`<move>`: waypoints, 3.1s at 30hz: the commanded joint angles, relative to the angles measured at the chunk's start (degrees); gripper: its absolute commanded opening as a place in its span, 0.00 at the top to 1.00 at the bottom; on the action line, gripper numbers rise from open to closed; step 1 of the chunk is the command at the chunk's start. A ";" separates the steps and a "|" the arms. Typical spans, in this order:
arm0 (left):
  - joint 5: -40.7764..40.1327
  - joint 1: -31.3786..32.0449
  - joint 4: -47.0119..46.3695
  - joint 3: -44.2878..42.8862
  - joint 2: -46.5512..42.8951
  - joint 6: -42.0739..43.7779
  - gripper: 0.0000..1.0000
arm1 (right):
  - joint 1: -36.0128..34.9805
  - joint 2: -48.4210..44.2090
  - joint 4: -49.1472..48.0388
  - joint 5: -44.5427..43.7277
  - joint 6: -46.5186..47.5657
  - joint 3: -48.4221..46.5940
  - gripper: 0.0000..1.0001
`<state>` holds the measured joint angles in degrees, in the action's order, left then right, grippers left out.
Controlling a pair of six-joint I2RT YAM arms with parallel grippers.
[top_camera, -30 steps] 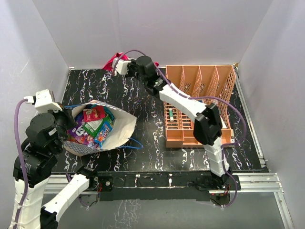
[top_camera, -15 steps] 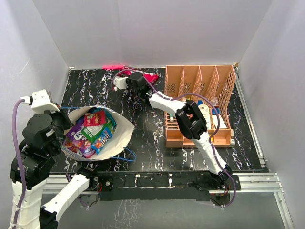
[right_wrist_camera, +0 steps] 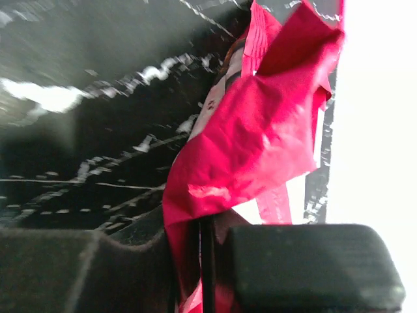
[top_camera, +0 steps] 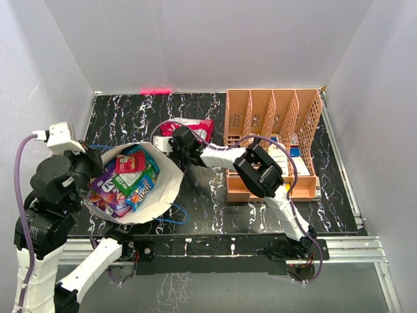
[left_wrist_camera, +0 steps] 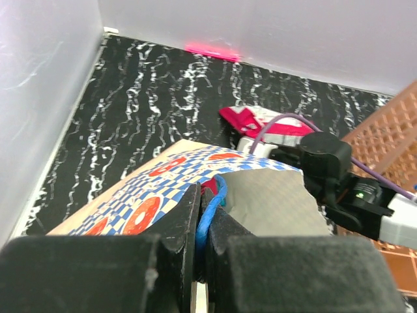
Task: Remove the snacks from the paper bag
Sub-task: Place the snack at the center of the board, then take out the snack from the paper bag.
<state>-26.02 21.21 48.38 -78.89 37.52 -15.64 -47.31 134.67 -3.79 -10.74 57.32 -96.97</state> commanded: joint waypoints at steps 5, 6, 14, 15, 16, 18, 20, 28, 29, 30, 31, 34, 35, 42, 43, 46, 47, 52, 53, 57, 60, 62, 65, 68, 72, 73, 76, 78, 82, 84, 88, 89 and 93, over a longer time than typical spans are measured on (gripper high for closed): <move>11.19 0.10 -4.11 1.71 -2.71 -2.47 1.00 | -0.34 -10.41 7.03 10.37 -21.27 6.18 0.47; 11.29 0.06 -3.97 2.08 -2.98 -2.75 1.00 | -0.26 -11.07 7.31 10.47 -21.33 7.35 0.43; 14.72 0.06 -3.22 3.29 -3.70 -3.58 1.00 | 4.21 -15.48 10.08 11.82 -24.92 13.46 0.30; 14.92 0.06 -3.16 3.45 -3.69 -3.65 1.00 | 4.69 -15.90 9.87 12.24 -26.09 13.89 0.28; 15.02 0.06 -3.06 3.54 -3.56 -3.76 1.00 | 5.17 -16.00 9.92 12.46 -27.17 13.99 0.26; 15.07 0.06 -2.87 3.74 -3.23 -4.00 1.00 | 5.77 -15.87 10.17 11.55 -28.79 14.00 0.26; 15.29 0.06 -2.94 3.71 -2.93 -4.14 1.00 | 5.67 -16.21 11.56 11.90 -29.09 13.87 0.26; 19.68 0.06 -5.14 4.72 -2.48 -3.41 1.00 | 2.00 -32.58 12.49 22.27 -34.64 17.93 0.18; 21.59 0.06 -6.07 5.32 -2.57 -3.29 1.00 | 1.56 -34.05 12.54 23.36 -35.39 18.42 0.17; 24.19 0.06 -7.14 5.85 -2.62 -3.26 1.00 | 1.33 -37.05 12.58 23.95 -36.15 18.98 0.16; 25.99 0.06 -8.10 6.38 -2.55 -3.26 1.00 | 1.31 -39.06 12.58 24.16 -36.98 19.66 0.15; 30.03 0.09 -10.81 7.68 -2.43 -3.96 1.00 | 1.26 -44.62 12.30 22.79 -38.42 22.33 0.14; 30.52 0.09 -11.49 8.15 -2.56 -4.41 1.00 | 1.26 -46.51 12.28 22.63 -39.19 23.04 0.13; 29.42 0.10 -15.49 12.08 -5.59 -5.83 1.00 | 1.26 -56.14 6.75 33.30 -62.68 26.20 0.06; 29.29 0.06 -16.09 12.51 -5.94 -6.00 1.00 | 1.06 -57.39 4.23 35.10 -65.95 27.83 0.06; 31.29 0.10 -19.58 14.47 -7.21 -6.76 1.00 | -3.53 -60.71 -6.26 34.99 -71.13 34.77 0.07; 32.41 0.09 -21.09 15.45 -7.80 -7.14 1.00 | -6.12 -61.23 -9.13 32.55 -71.33 36.65 0.07; 35.39 0.10 -25.75 18.70 -10.24 -8.28 1.00 | -11.87 -58.61 -9.93 12.66 -78.92 38.42 0.07; 34.84 0.06 -25.26 18.81 -10.45 -8.35 1.00 | -11.92 -57.43 -7.95 7.43 -82.37 37.75 0.07; 33.43 0.06 -23.76 19.49 -11.59 -8.49 1.00 | -11.93 -52.36 -1.50 0.93 -86.61 33.78 0.12; 33.52 0.06 -23.64 19.99 -11.94 -8.86 1.00 | -11.93 -49.74 -3.17 3.13 -88.41 33.33 0.19; 33.75 0.06 -23.76 19.96 -11.88 -9.03 1.00 | -11.93 -48.06 -3.21 3.52 -89.14 32.70 0.25; 34.35 0.06 -23.92 20.01 -11.92 -9.23 1.00 | -11.93 -46.57 -2.12 1.01 -89.99 32.28 0.32; 34.28 0.06 -23.24 20.17 -12.71 -8.85 1.00 | -11.86 -46.37 1.20 -5.65 -92.17 33.19 0.40; 33.36 0.06 -21.42 20.42 -14.50 -8.24 1.00 | -11.07 -46.26 2.75 -8.96 -92.22 36.55 0.42; 33.24 0.06 -21.14 20.63 -14.94 -8.19 1.00 | -10.71 -46.27 2.84 -9.10 -92.29 37.41 0.42; 33.29 0.06 -20.21 21.29 -16.03 -8.18 1.00 | -10.26 -46.40 3.09 -8.81 -90.77 38.58 0.43; 33.84 0.08 -19.62 21.25 -16.16 -8.37 1.00 | -10.26 -46.83 2.73 -7.07 -86.00 38.21 0.42; 36.00 0.06 -20.10 21.24 -16.41 -8.75 1.00 | -10.75 -49.18 2.58 2.32 -72.19 36.35 0.34; 36.76 0.06 -20.17 21.24 -16.59 -8.79 1.00 | -11.67 -51.97 2.65 6.04 -64.47 36.03 0.30; 38.37 0.07 -19.85 21.64 -17.01 -7.79 1.00 | -13.60 -59.00 3.27 18.41 -48.09 36.06 0.24; 38.64 0.06 -19.63 21.88 -17.16 -7.44 1.00 | -14.19 -60.36 3.60 21.59 -44.17 36.06 0.24; 39.24 0.08 -17.58 21.08 -17.30 -5.35 1.00 | -16.97 -62.58 5.01 33.75 -30.31 36.37 0.18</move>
<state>10.15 21.17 30.57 -56.97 21.08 -22.98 -61.82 74.85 2.00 7.86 7.42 -58.70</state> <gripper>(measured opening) 0.008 0.791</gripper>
